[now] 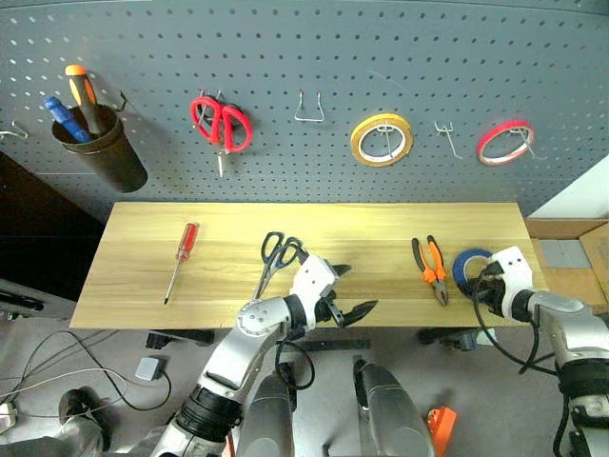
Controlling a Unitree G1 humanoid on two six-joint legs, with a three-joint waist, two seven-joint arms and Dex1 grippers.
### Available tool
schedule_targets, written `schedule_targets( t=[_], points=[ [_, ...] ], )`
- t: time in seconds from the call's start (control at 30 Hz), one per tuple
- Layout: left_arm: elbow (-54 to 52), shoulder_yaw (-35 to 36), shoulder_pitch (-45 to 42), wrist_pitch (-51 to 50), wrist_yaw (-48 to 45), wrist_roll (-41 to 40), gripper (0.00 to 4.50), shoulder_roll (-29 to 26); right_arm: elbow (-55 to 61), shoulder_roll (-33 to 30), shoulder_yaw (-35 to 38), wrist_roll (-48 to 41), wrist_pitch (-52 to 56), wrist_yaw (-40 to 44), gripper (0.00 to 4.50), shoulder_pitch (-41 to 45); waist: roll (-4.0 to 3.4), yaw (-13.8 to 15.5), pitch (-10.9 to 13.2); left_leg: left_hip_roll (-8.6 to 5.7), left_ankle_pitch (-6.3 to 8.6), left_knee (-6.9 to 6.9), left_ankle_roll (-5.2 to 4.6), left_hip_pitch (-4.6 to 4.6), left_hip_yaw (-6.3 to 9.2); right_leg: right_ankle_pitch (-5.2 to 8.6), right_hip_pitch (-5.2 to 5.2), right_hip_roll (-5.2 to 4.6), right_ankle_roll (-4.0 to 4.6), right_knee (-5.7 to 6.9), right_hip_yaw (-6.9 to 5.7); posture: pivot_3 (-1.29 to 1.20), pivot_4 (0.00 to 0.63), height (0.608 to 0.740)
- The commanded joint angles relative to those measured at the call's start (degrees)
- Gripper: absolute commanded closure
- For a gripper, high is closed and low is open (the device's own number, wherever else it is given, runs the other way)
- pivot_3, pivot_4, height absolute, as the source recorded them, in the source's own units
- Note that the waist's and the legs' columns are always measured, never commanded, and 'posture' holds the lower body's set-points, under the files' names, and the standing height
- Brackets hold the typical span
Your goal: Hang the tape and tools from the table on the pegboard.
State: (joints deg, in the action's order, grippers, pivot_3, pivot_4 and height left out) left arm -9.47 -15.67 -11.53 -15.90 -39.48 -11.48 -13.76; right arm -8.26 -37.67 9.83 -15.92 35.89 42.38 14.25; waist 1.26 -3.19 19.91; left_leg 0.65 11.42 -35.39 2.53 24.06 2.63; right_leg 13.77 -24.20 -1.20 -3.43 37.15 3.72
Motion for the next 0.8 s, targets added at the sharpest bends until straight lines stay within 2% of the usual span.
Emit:
schedule_targets(
  t=[0.03,0.17,0.3,0.4,0.5,0.63,0.8],
  points=[
    [-4.92,3.66,1.95,2.74,-1.15,-3.04,0.0,-1.41,17.55,-3.32,4.66,-6.84,9.97,0.72,4.14,-4.0,0.01,-0.04,0.04,0.0,0.0,0.0,0.0,0.0,0.0,0.0,0.0,0.01,0.0,-0.03,-0.03,-0.09,0.389,0.74],
    [-6.97,6.83,2.44,4.3,-3.87,-4.77,0.0,-5.68,31.65,-4.72,14.27,-17.97,17.68,1.1,4.14,-6.11,0.04,-0.08,0.13,0.0,0.0,0.0,0.0,0.08,0.03,0.0,-0.06,0.03,-0.01,-0.08,-0.07,-0.11,0.379,0.74],
    [-5.49,8.8,-0.45,5.58,-2.44,-5.33,0.0,-5.2,40.46,-0.87,22.84,-28.97,20.26,-2.35,4.14,-6.9,0.24,-0.15,0.24,0.0,0.01,-0.09,0.0,0.17,0.01,-0.04,-0.06,0.02,-0.09,-0.17,-0.04,-0.17,0.386,0.74],
    [-3.86,9.27,-1.63,5.77,-2.57,-5.73,0.0,-4.59,45.07,1.39,25.18,-34.94,20.01,-6.33,4.14,-5.99,0.3,-0.48,0.28,0.01,0.02,-0.28,-0.01,0.45,0.06,-0.08,-0.21,0.03,-0.15,-0.21,-0.06,-0.19,0.385,0.74],
    [-2.28,9.09,-1.81,6.67,-3.17,-5.24,0.0,-4.62,47.4,3.13,21.76,-35.76,17.5,-10.98,4.14,-2.48,0.3,-1.49,0.28,0.02,0.09,-0.48,-0.12,0.71,0.04,-0.11,-0.39,0.01,-0.21,-0.2,-0.04,-0.21,0.371,0.74],
    [-2.43,8.58,-1.43,6.88,-3.23,-4.96,0.0,-4.73,43.86,4.2,12.19,-27.31,11.8,-14.67,4.14,2.48,0.31,-2.33,0.28,-0.01,0.09,-0.55,-0.12,0.75,-0.08,-0.17,-0.53,0.05,-0.27,-0.12,0.02,-0.19,0.361,0.74],
    [-3.91,8.93,-0.4,6.02,-2.34,-4.92,0.0,-5.33,36.64,4.54,6.27,-19.86,4.8,-14.93,4.14,4.86,0.31,-2.29,0.28,-0.01,0.09,-0.52,-0.12,0.87,-0.12,-0.19,-0.78,0.09,-0.24,-0.03,0.04,-0.16,0.357,0.74]
  ],
)
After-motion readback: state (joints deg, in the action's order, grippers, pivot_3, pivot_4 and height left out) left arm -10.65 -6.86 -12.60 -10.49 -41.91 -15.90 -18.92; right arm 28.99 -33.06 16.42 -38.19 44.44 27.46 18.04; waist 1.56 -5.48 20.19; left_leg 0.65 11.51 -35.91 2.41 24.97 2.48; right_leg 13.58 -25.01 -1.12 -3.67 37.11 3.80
